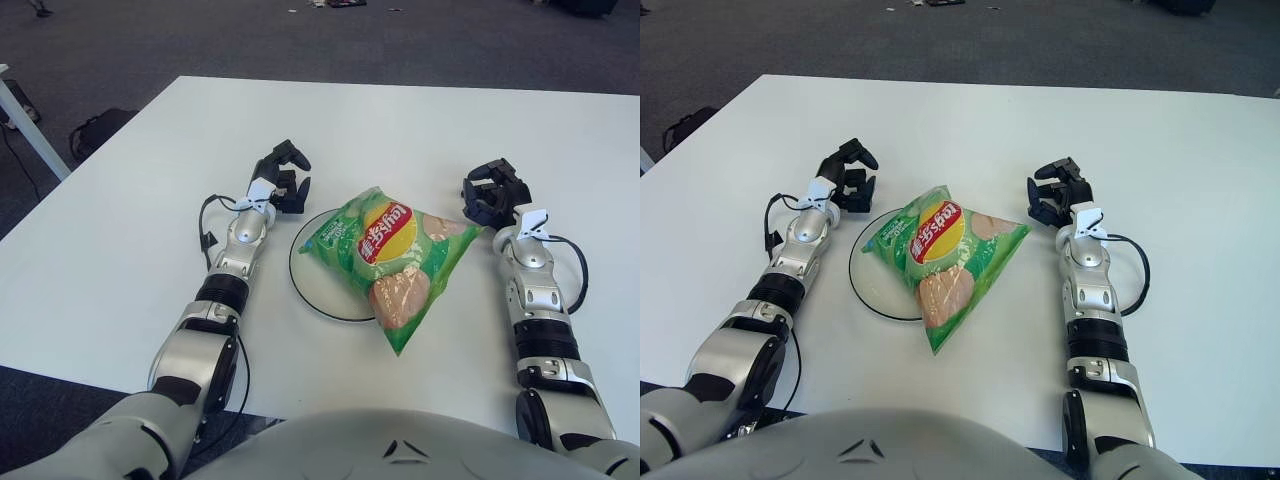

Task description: Put the snack into the plate.

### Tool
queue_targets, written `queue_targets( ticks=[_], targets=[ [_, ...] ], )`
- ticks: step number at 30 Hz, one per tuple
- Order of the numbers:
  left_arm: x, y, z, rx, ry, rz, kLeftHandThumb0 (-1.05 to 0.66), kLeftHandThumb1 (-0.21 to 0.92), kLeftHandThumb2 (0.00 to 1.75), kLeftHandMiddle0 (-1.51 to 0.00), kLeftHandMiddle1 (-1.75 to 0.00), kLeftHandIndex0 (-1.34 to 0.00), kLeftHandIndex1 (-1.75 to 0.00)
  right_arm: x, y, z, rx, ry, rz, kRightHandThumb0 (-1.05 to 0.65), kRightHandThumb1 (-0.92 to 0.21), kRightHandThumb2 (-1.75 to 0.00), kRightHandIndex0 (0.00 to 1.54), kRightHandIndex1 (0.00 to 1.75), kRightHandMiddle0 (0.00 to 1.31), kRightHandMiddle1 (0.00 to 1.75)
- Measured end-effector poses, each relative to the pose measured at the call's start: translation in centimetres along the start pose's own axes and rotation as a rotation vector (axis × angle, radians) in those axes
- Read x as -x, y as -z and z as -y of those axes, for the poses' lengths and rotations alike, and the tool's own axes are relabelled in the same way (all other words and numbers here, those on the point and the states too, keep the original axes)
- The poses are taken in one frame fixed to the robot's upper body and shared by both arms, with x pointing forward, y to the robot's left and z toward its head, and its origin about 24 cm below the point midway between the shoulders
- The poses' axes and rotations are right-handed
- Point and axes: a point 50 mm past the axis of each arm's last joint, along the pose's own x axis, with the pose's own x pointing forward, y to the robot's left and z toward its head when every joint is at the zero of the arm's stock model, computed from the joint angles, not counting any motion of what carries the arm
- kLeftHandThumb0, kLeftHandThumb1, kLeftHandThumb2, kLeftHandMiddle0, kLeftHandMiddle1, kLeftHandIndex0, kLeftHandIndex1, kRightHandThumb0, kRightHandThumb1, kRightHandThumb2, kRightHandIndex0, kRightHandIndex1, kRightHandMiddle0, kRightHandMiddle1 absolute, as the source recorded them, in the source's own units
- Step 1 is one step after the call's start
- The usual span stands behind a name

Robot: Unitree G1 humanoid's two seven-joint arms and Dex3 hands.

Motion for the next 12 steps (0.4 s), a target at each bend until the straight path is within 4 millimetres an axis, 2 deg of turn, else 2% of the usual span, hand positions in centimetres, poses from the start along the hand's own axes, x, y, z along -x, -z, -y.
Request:
queue_targets(
  ticks=[4,9,12],
  targets=[
    [-0.05,-0.08,0.01,0.002,-0.012,0.009,-0.47,0.35,1.27,-1.16,-1.75,-0.58,-1.75,-0.04,-0.03,-0.37,0.096,0.007,0.033,-0.01,-0.32,-1.28,0.65,1.60,0.42,1.75],
    [-0.14,-0.11,0.11,0.002,-0.016,0.015,-0.47,0.36,1.26,-1.15,-1.75,-0.58,-1.75,-0.19,0.02,-0.60,0.170,0.022,0.067,-0.01,-0.12,-1.50,0.77,1.72,0.59,1.64],
    [-0.21,-0.08,0.11,0.002,-0.019,0.014,-0.47,0.36,1.26,-1.14,-1.75,-0.57,-1.75,-0.34,0.05,-0.61,0.194,0.029,0.079,-0.01,-0.06,-1.57,0.81,1.74,0.65,1.59]
  ],
)
